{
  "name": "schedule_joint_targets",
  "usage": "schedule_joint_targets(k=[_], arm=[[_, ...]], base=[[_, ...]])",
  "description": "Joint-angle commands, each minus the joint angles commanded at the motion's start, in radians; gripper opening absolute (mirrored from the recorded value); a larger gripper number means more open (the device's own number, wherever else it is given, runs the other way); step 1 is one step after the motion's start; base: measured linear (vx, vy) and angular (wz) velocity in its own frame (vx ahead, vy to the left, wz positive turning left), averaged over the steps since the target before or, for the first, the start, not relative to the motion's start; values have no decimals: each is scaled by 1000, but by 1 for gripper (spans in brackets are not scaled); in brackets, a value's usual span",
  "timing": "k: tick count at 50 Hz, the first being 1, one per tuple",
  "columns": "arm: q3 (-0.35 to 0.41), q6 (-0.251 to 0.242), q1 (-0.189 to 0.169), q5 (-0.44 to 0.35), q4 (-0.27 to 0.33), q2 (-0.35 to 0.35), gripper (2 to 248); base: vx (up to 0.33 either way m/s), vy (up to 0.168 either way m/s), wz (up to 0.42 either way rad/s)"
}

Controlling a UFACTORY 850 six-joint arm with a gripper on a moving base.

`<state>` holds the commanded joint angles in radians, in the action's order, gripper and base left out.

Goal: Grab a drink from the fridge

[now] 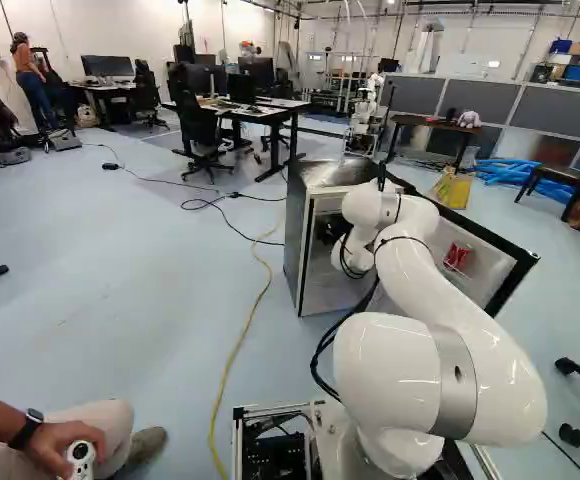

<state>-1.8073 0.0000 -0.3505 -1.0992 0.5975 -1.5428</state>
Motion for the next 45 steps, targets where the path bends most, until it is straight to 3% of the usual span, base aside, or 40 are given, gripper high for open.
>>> schedule_joint_targets(k=[45], arm=[[187,0,-15,0,0,120,88]], base=[[0,0,0]])
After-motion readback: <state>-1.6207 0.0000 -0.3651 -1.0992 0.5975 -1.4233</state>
